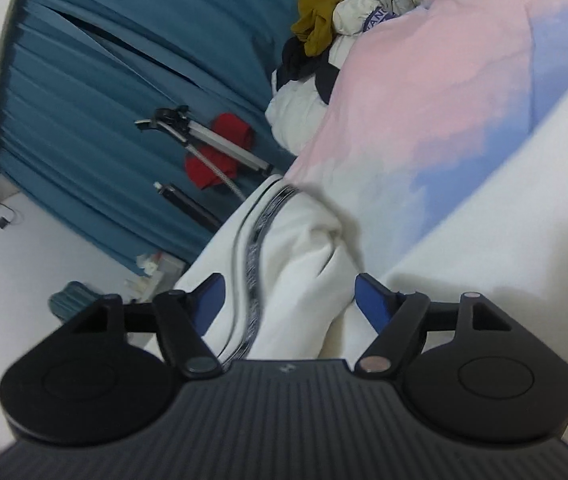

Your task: Fold clothes

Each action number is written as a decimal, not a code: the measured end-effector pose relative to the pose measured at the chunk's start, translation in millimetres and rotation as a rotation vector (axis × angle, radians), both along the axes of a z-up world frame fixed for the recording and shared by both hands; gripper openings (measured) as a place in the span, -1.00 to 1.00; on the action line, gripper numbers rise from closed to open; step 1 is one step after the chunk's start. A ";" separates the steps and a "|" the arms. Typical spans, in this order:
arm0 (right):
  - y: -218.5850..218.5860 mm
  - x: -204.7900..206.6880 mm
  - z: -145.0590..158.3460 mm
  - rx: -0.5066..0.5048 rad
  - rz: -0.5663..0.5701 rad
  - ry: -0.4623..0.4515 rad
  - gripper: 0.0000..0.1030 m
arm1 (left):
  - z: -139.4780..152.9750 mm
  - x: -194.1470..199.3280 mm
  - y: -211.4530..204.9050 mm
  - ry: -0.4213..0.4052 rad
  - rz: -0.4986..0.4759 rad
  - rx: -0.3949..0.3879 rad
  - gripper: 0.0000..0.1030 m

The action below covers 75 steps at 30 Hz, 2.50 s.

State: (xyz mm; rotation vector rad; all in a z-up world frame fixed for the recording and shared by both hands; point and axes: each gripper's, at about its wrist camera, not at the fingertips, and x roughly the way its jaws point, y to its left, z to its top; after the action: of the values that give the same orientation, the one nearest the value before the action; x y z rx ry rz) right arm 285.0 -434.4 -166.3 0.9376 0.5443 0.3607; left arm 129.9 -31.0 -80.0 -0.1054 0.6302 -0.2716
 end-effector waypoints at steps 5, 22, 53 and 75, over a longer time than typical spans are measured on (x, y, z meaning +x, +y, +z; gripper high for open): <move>9.6 58.1 -20.2 0.082 -0.045 0.031 0.51 | -23.2 17.4 1.3 0.027 -0.009 -0.021 0.34; 59.7 52.2 88.4 -0.327 -0.201 -0.192 -0.66 | -7.0 19.2 31.4 0.007 0.038 -0.241 0.29; -92.8 -63.7 -43.8 0.492 -0.433 0.201 0.53 | -36.8 2.4 11.4 -0.002 0.012 -0.196 0.30; -95.7 57.9 86.8 -0.078 -0.466 -0.098 -0.82 | -47.1 17.0 13.1 -0.026 0.007 -0.197 0.30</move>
State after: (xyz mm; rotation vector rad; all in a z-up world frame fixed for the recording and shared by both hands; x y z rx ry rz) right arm 342.9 -530.1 -79.5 0.9344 0.2360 -0.0344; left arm 146.9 -17.9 -127.2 -0.2924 0.5757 -0.3271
